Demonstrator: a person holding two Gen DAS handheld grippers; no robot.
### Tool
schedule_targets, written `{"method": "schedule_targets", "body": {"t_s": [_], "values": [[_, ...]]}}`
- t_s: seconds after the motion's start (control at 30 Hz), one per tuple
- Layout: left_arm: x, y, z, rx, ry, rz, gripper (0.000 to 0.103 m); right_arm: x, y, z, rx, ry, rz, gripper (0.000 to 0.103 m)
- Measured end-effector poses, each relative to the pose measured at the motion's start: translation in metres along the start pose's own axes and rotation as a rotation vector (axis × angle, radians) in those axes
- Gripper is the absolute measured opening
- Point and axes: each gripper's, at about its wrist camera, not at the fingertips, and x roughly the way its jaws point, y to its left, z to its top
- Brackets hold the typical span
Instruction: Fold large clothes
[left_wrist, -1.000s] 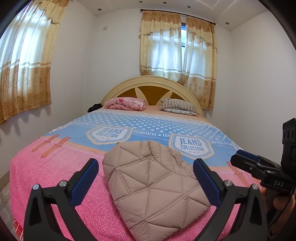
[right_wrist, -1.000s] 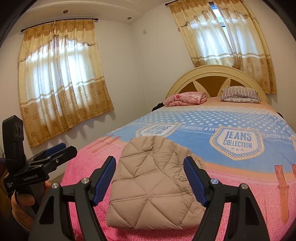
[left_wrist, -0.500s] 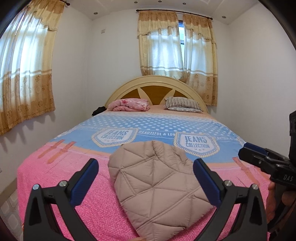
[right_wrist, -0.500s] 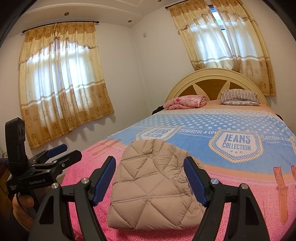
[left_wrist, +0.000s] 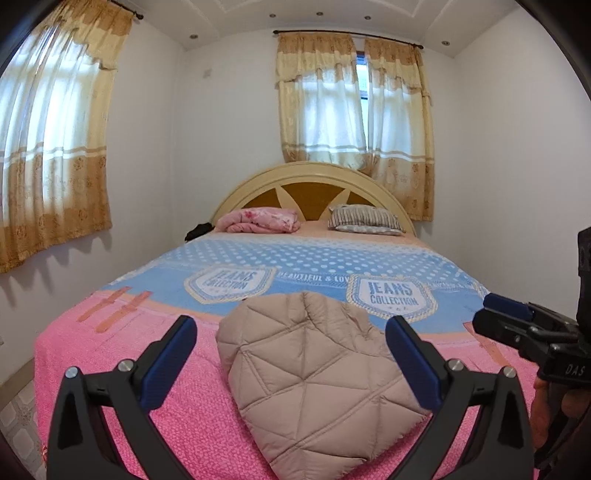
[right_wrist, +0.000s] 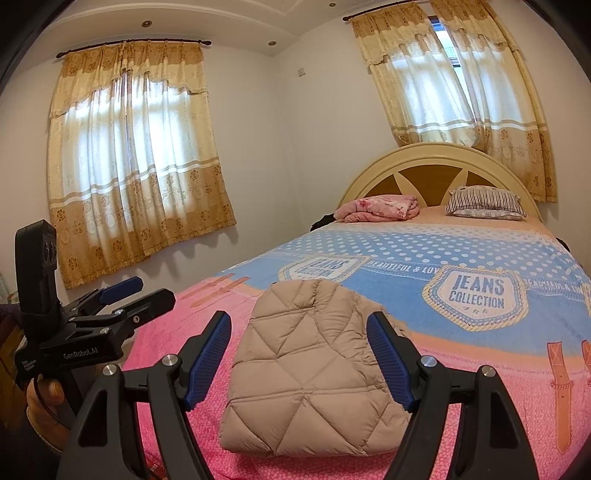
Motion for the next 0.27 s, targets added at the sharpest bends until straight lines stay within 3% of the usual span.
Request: {"method": "schedule_targets", "body": {"t_s": [0.27], "values": [[-0.0008, -0.0090, -0.0008, 0.030, -0.012, -0.010, 0.103, -0.0010, 0.0011, -0.0001, 0.008, 0.006, -0.007, 0.076]]}}
